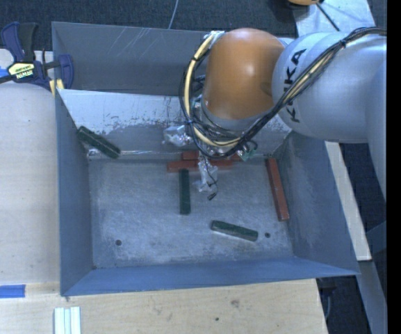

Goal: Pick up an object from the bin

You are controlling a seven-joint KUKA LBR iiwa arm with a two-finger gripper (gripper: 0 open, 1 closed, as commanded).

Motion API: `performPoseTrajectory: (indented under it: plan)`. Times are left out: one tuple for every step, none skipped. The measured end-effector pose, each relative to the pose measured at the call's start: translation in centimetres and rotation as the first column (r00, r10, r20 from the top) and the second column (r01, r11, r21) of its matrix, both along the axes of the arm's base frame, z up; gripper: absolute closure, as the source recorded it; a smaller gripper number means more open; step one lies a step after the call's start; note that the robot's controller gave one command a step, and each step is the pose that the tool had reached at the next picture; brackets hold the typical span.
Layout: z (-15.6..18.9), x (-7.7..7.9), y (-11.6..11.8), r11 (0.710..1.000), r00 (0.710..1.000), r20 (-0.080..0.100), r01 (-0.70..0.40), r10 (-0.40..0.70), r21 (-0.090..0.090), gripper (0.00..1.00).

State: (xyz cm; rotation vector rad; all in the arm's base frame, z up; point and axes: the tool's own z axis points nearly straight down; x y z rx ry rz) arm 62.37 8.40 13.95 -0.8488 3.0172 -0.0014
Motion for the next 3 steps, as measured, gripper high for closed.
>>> performPoseTrajectory:
  plan:
    - [-6.6,0.4,-1.6,0.967,0.967,-0.002,-0.256,0.256,-0.001,0.0]
    - [-6.8,-0.1,-0.1,0.872,0.872,-0.001,-0.489,0.489,-0.001,1.0]
    - [-6.8,-0.1,-0.1,0.872,0.872,-0.001,-0.489,0.489,-0.001,1.0]
